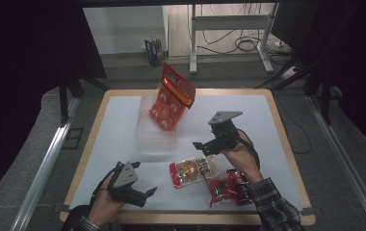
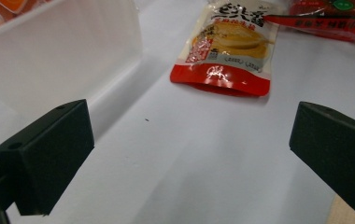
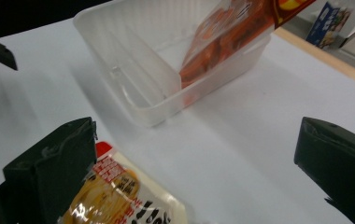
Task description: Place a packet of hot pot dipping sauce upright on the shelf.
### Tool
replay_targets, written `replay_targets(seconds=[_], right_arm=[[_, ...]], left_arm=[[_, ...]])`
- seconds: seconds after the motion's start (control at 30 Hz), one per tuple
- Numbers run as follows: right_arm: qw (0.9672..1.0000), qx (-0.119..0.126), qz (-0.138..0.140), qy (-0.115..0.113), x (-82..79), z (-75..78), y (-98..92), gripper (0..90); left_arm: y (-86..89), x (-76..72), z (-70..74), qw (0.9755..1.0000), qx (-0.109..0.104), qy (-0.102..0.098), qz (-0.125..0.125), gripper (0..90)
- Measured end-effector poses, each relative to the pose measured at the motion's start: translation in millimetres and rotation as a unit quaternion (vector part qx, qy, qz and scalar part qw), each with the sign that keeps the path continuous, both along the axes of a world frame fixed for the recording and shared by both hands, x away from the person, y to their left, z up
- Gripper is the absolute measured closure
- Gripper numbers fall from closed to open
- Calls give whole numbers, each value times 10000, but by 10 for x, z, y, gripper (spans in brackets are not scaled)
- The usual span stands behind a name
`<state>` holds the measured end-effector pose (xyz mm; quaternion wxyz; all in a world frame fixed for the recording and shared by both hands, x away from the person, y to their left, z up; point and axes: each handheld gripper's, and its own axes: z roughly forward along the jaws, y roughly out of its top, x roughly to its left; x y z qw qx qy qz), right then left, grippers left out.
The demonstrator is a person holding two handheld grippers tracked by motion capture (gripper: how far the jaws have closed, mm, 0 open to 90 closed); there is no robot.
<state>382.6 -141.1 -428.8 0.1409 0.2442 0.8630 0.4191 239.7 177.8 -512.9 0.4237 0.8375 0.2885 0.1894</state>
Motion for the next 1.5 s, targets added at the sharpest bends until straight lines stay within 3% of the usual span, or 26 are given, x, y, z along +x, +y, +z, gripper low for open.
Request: replay_targets(seconds=[0.13,0.37,0.53,0.73,0.87,1.0,1.23,1.3,1.5], right_arm=[[9999,-119,-87,30,-26,-22,-58,0],[9996,-27,-239,148,-65,-96,-215,0],[9994,-1,-325,139,-129,-126,-290,0],[9988,21,-469,103,-264,-187,-425,0],[9978,178,-625,141,-363,-248,-531,0],[9954,369,-869,163,-468,-338,-644,0],[9935,242,-1102,130,-605,-438,-789,0],[9932,185,-1139,154,-640,-465,-811,0],[9933,78,-1141,145,-715,-488,-824,0]], left_arm=[[-28,20,21,9998,-141,113,-58,0],[-148,71,63,9980,-397,317,-372,19],[-282,92,97,9972,-379,233,-603,56],[-390,111,142,9956,-466,130,-800,173],[-488,127,167,9930,-646,134,-985,264],[-652,148,157,9900,-652,177,-1240,389],[-951,195,118,9843,-630,200,-1635,632],[-1034,211,100,9832,-618,202,-1703,774],[-1263,278,50,9801,-580,275,-1880,898]])
